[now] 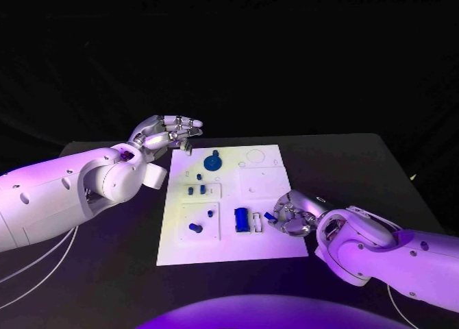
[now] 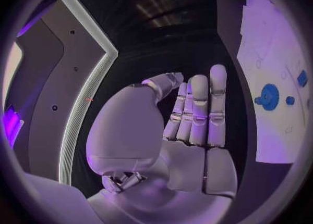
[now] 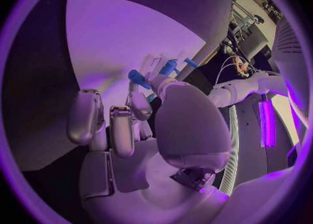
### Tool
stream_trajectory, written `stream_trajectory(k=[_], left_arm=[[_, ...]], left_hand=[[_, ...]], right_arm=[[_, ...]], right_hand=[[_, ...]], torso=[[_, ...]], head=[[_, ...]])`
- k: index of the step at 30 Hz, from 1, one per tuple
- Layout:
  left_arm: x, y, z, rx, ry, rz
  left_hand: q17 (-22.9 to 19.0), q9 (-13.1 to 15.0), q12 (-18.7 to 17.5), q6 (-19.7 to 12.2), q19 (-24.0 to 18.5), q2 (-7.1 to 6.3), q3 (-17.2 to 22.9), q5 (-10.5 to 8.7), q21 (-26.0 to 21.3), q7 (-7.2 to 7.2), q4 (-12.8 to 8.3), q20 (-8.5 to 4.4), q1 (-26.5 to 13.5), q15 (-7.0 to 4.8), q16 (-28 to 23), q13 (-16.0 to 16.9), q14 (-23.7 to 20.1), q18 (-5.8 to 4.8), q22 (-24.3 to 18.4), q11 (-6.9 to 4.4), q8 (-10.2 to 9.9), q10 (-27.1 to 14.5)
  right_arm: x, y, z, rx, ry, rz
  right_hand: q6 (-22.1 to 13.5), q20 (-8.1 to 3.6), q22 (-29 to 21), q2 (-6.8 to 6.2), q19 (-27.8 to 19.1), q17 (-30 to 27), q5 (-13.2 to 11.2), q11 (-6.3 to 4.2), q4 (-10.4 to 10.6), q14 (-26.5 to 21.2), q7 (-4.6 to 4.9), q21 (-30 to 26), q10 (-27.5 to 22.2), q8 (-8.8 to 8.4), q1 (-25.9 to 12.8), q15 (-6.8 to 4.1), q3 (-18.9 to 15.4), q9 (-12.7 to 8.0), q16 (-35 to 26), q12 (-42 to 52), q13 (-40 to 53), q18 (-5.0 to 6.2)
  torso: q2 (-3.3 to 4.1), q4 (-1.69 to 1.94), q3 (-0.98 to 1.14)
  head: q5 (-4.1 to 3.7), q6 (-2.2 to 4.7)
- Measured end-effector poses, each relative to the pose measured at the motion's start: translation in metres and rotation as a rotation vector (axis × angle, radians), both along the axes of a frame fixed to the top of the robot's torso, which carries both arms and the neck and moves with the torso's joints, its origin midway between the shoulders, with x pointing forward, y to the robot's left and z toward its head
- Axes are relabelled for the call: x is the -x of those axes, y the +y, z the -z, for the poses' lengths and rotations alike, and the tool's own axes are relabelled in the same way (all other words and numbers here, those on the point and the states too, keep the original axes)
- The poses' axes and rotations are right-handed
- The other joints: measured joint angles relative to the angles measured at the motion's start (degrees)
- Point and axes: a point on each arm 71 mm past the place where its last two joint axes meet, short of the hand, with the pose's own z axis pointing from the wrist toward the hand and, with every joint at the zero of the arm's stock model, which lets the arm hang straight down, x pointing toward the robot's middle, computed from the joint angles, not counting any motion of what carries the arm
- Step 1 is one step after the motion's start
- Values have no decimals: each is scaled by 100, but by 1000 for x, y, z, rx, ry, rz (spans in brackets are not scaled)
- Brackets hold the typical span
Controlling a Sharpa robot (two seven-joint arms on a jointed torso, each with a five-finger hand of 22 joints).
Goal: Assemble the parts on the task board
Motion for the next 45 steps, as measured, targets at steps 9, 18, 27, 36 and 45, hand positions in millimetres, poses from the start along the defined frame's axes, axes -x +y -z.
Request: stream_trajectory(k=[9, 18, 27, 36, 45], left_arm=[[0, 0, 0, 0, 1, 1], [0, 0, 0, 0, 1, 2], [0, -1, 0, 1, 1, 4], [0, -1, 0, 2, 1, 5], [0, 0, 0, 2, 1, 6]], left_hand=[[0, -5, 20, 0, 0, 0, 0, 0, 0, 0, 0, 0, 0, 0, 0, 0, 0, 0, 5, 0, 0, 0], [-2, -5, 22, -4, 0, 0, 0, 0, 0, 4, 0, 0, 0, 0, 0, 0, 0, 0, 7, 0, 14, 0], [-5, -5, 22, -21, 0, 0, 0, 0, 0, 21, 0, 0, 0, 0, 0, -6, 0, 0, 10, -1, 23, 0], [-11, -10, 22, -41, 0, 0, 0, 0, 0, 1, 0, 0, 0, 21, -1, -12, -21, 0, 9, -1, 22, 0], [-10, -10, 22, -41, 0, 0, 0, 0, 0, 1, 0, 0, 0, 21, -3, -12, -21, 0, 9, -1, 21, 1]], right_arm=[[-3, 10, 3, -35, 20, 2], [-6, 20, 8, -40, 36, -15], [-8, 27, 11, -36, 47, -35], [-11, 27, 14, -17, 60, -40], [-12, 27, 15, 2, 73, -48]], right_hand=[[-6, 0, -1, 2, 0, 0, 11, -8, -252, 0, 4, 0, 55, 25, -281, 0, 345, 33, 0, 59, 56, 0], [-4, -20, -1, -5, 20, -1, 167, -23, -429, 0, 3, 0, 102, 25, -706, 0, 616, 3, -3, 134, 124, 0], [63, -36, 3, 33, 36, -1, 227, -42, -314, 22, -21, 23, 144, -6, -1019, -22, 604, -26, -3, 229, 198, 0], [173, -41, 3, 39, 41, -2, 105, -50, -204, 22, -89, 23, 195, -9, -1161, -22, 518, -40, -3, 328, 271, 0], [223, -41, 2, 40, 41, -2, 74, -36, -116, 21, -100, 23, 251, -9, -1250, -21, 464, -44, -3, 428, 354, 1]], torso=[[-1, 0, -3], [-1, 1, 1], [0, 1, 2], [-1, -1, 2], [-1, -2, 1]], head=[[-15, -8], [-10, -19], [-7, -12], [-4, -25], [-3, -41]])
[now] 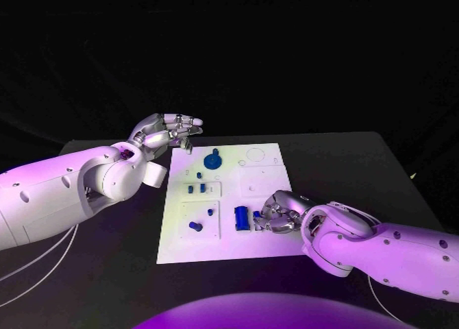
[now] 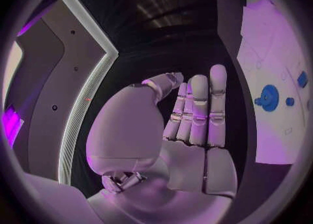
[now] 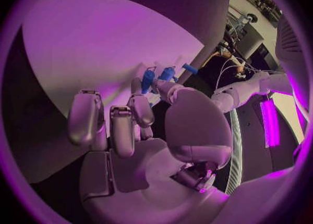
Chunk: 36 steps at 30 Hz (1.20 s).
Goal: Assemble the parts on the task board
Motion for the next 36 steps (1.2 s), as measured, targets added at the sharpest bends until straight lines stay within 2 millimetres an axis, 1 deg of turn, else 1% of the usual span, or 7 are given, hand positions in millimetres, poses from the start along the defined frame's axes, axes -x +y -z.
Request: stream_trajectory(k=[10, 15, 17, 18, 21, 29, 36], left_arm=[[0, 0, 0, 0, 0, 1], [0, 0, 0, 0, 0, 1], [0, 0, 0, 0, 0, 1], [0, 0, 0, 0, 0, 1], [0, 0, 0, 0, 0, 1], [0, 1, 0, -1, 1, 0], [0, 2, 0, -2, 2, -1]], left_hand=[[0, 0, 24, 0, 0, 0, 0, 0, 0, 0, 0, 0, 0, 0, 0, 0, 0, 0, 4, 0, 28, 0], [0, 0, 24, 0, 0, 0, 0, 0, 0, 0, 0, 0, 0, 0, 0, 1, 0, 0, 4, 0, 32, 0], [0, 0, 24, 0, 0, 0, 0, 0, 0, 0, 0, 0, 0, 0, 0, 0, 0, 0, 4, 0, 32, 0], [1, 1, 24, 0, 0, 0, 0, 0, 0, 0, 0, 0, 0, 0, 0, 1, 0, 0, 4, 0, 32, 0], [-1, 1, 24, 0, 0, 0, 0, 0, 0, 0, 0, 0, 0, 0, 0, 1, 0, 0, 4, 0, 33, 0], [-4, 1, 24, 0, 0, 0, 0, 0, 0, 0, 0, 0, 0, 0, 21, -6, 0, 0, 3, -21, 32, -21], [-4, 1, 23, 0, 0, 0, 0, 0, 0, 0, 0, 0, 0, 0, 21, -5, 0, 0, 3, -21, 32, -21]], right_arm=[[1, 1, 1, 12, 6, -9], [1, 1, 1, 14, 8, -10], [1, 1, 1, 14, 8, -10], [1, 1, 2, 14, 8, -10], [1, 0, 2, 14, 7, -8], [2, -4, 1, 13, 5, -1], [4, -11, -1, 6, 2, 4]], right_hand=[[38, 0, -1, -47, 0, 0, -130, -21, 149, -21, 3, 0, 21, 9, -171, -21, -78, -7, 0, 38, 26, 0], [68, 0, -1, -177, 0, -1, -766, -21, 517, -21, 12, 0, 21, -25, -528, -21, -377, -39, 0, 38, 31, 0], [85, 0, -1, -290, 0, -1, -340, -20, 665, -21, -3, -2, 21, -25, -745, -21, -690, -34, 0, 38, 31, -1], [86, 0, -1, -294, 0, -1, -252, -21, 680, -21, -3, -24, 21, -25, -811, -21, -809, -29, 0, 38, 31, 0], [90, 0, -2, -255, 0, -1, -243, -20, 700, -21, -7, -35, 20, -25, -906, -21, -1008, -24, 0, 14, 29, 0], [98, 0, -2, -229, 0, -1, -189, -21, 685, -21, -16, -35, 20, -25, -927, -21, -1073, -19, 0, 7, 23, 0], [98, 0, -2, -78, 0, -1, -108, -20, 643, -21, -16, -35, 20, -25, -684, -21, -1174, -13, 0, 7, 25, 0]], torso=[[-1, 0, 1], [-1, 0, -1], [-1, 0, -1], [-1, 0, -1], [-1, 1, -1], [-1, 2, -1], [-1, 2, 1]], head=[[1, -7], [-3, -4], [-3, 1], [-3, 2], [-4, 0], [-6, -24], [7, -24]])
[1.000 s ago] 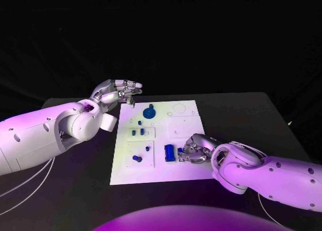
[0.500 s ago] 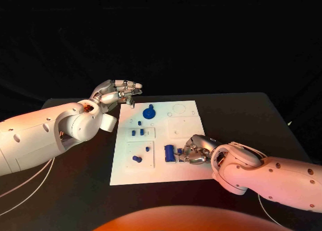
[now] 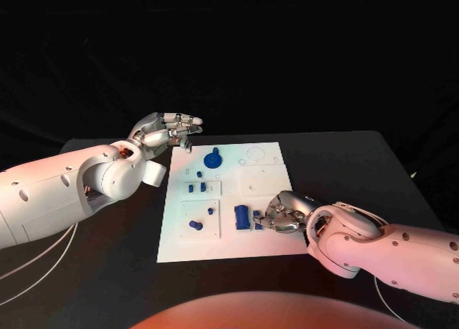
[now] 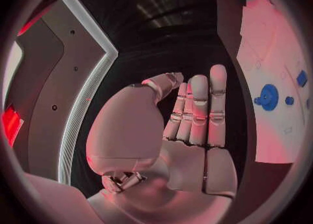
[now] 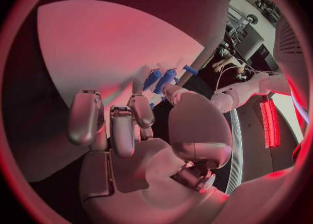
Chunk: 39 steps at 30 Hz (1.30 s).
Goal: Assemble the parts on the task board
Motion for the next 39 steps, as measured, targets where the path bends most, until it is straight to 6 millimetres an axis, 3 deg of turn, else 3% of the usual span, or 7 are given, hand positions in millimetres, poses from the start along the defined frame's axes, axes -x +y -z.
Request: stream_trajectory(k=[3, 8, 29, 39], left_arm=[[0, 0, 0, 0, 0, 0], [0, 1, 0, -1, 1, -2], [0, 2, 0, -3, 2, -4], [0, 2, 0, -3, 3, -4]], left_hand=[[0, 0, 0, 0, 0, 0, 0, 0, 0, 0, 0, 0, 0, 0, 0, 0, 0, 0, 0, 0, 0, 0], [0, 0, 0, 0, 0, 0, 0, 0, 0, 0, 0, 0, 0, 0, 0, 0, 0, 0, 0, 0, 0, 0], [-6, -6, 0, 0, 0, 0, 0, 0, 0, 0, 0, 0, 0, 0, 0, 1, 0, 0, -1, 21, 0, -21], [-5, -6, 0, 0, 0, 0, 0, 0, 0, 0, 0, 0, 0, 0, 0, 1, 0, 0, -2, 21, 0, -21]], right_arm=[[2, -3, -1, -6, 0, 0], [5, -7, -4, -19, 1, -7], [5, -11, -3, -29, 19, -25], [0, -5, 2, -17, 26, -36]], right_hand=[[0, 0, 0, 3, 0, 0, 0, 0, -70, 0, 0, 0, 0, 0, 328, 0, -71, 0, 0, 0, 24, 0], [0, 0, -1, -26, 0, 0, -30, 0, -119, 0, 0, 0, 0, -22, 565, 0, -151, 0, 0, 0, 43, 0], [0, -21, 3, -27, 21, -1, -62, 0, -132, 0, 0, 1, 0, -22, 704, 0, -196, -2, 0, 0, 54, 0], [0, -21, 2, 32, 21, -1, -83, 0, -155, 0, 0, 1, 0, -24, 885, 0, -219, -2, 0, 15, 61, 0]], torso=[[-1, -1, 2], [-1, -4, 2], [-1, 4, -1], [-1, 2, -1]], head=[[5, -5], [15, -7], [22, -9], [32, -19]])
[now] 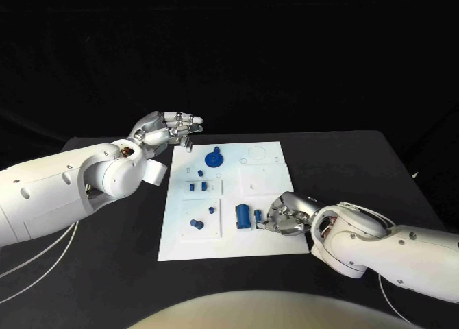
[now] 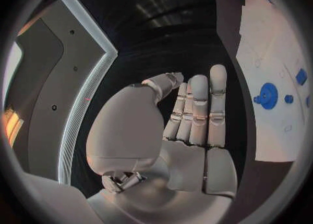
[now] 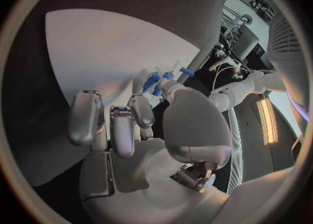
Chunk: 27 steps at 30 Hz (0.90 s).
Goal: Assemble the parts on the task board
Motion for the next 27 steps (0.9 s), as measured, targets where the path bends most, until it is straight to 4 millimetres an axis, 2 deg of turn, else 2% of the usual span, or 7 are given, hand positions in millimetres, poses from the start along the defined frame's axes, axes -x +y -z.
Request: stream_trajectory(k=[3, 6, 22, 24, 27], left_arm=[[0, 0, 0, 0, 0, 0], [0, 0, 0, 0, 0, 0], [0, 0, 0, -1, 1, -1], [0, 1, 1, -1, 1, -2], [-1, 1, 1, -2, 2, -4]], left_hand=[[0, 0, 0, 0, 0, 0, 0, 0, 0, 0, 0, 0, 0, 0, 0, 0, 0, 0, 0, 0, 0, 0], [0, 0, 0, 0, 0, 0, 0, 0, 0, 0, 0, 0, 0, 0, 0, 0, 0, 0, 0, 0, 0, 0], [1, 0, 0, 0, 0, 0, 0, 0, 0, 0, 0, 0, 0, 0, 0, 0, 0, 0, 0, 0, 0, 0], [1, 0, 0, 0, 0, 0, 0, 0, 0, 0, 0, 0, 0, 0, 0, 0, 0, 0, 0, 0, 0, 0], [-7, 0, 22, -17, 0, 0, 0, -1, 0, 17, 0, 0, 0, 0, 0, -9, 0, 0, 6, 0, 21, 0]], right_arm=[[-2, 2, 1, 2, -3, -2], [-4, 3, 3, 7, -4, -2], [-1, -2, 0, 4, -20, -2], [-1, -4, -2, -12, -29, 2], [-4, -8, -8, -53, -49, 8]], right_hand=[[0, 0, 0, -15, 0, 0, -2, 0, 0, 0, 0, 0, 0, -20, 17, 0, -1, 0, 0, 17, 7, 0], [0, 0, -1, 91, 0, 3, 0, 0, -17, 0, 0, 0, 0, -20, 133, 0, -17, -5, 0, 30, 19, -1], [0, 0, -2, 53, 0, 4, -24, 0, -25, 0, 0, -71, 0, -43, 155, 0, -43, -17, 0, -18, -21, 0], [-34, 0, -2, 23, 0, 4, -24, 0, -15, 0, 33, -112, 0, -61, 185, 0, -64, -25, 0, -66, -55, 0], [-237, 42, -2, -25, -108, -6, 49, 95, -18, 0, 108, -403, -117, -184, 307, 0, -114, -65, -53, -220, -150, 0]], torso=[[1, 0, 0], [2, 1, 3], [-7, -8, 2], [-10, -9, 1], [-20, -12, 1]], head=[[-2, -1], [-3, -1], [4, 19], [1, 31], [-1, 57]])
